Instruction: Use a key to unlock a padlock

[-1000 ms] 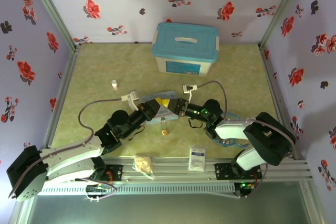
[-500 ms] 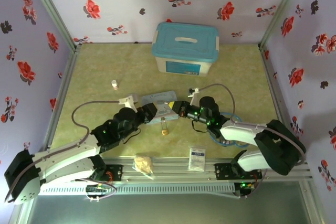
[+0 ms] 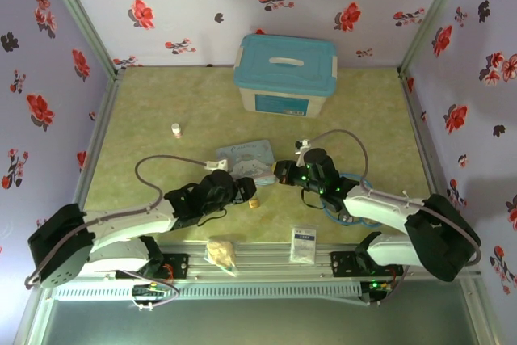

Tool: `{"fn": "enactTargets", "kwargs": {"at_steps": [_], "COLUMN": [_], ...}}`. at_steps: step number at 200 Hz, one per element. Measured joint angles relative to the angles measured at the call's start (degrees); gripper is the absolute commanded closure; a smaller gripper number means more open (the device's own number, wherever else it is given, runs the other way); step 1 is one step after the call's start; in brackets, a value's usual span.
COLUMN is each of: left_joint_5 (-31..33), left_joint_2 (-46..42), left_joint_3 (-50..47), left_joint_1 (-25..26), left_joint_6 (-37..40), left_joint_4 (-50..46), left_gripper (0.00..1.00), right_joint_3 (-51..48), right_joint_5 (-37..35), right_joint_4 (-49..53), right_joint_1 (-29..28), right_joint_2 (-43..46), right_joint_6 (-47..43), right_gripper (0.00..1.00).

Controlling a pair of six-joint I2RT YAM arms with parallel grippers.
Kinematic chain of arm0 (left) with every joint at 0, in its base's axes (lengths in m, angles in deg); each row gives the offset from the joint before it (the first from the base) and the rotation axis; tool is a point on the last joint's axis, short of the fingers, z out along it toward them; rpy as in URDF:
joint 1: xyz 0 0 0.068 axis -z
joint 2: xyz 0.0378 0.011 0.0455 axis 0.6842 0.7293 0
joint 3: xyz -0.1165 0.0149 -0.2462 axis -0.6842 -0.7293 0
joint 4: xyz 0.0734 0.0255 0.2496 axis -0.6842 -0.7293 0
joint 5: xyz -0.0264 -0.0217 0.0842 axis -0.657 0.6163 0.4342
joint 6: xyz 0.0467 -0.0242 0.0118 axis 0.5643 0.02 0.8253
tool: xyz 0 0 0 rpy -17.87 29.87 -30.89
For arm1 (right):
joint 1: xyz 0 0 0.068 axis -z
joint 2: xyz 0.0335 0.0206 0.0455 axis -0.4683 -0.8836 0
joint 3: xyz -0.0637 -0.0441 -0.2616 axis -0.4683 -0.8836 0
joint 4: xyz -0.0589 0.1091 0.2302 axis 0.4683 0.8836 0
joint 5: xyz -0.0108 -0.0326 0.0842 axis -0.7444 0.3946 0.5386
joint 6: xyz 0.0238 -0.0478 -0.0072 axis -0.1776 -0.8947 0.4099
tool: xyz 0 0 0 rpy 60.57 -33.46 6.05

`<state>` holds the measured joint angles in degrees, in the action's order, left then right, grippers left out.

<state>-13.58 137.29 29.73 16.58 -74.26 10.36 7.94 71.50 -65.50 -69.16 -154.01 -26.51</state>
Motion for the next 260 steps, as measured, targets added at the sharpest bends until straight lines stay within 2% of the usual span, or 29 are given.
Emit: {"fn": "enactTargets", "kwargs": {"at_steps": [39,110,133,186,260], "left_joint_5": [0.04,0.48,0.46,0.07,-0.37], "left_joint_2": [7.32,15.65,17.51,20.02,22.53], "left_joint_3": [2.75,6.54,6.62,7.39,8.83], "left_joint_1": [1.77,1.81,1.81,-0.66,-3.85], "left_joint_6": [1.14,2.36,2.45,3.37,5.16], "left_joint_4": [-0.92,-0.98,-0.96,1.16,5.44], "left_gripper": [0.44,0.44,0.50,0.77,0.89], "right_joint_3": [-2.58,-3.65,-3.65,-3.67,-3.69], "right_joint_5": [0.61,0.98,0.94,0.90,-0.20], "right_joint_4": [-3.15,-5.77,-5.03,-4.13,-1.97], "right_joint_1": [0.46,1.88,1.88,1.88,1.88], "right_joint_2": [1.25,3.48,4.76,5.31,5.33], "right_joint_6": [1.36,3.02,2.75,2.60,1.53], "right_gripper": [1.00,1.00,1.00,1.00,1.00]}}
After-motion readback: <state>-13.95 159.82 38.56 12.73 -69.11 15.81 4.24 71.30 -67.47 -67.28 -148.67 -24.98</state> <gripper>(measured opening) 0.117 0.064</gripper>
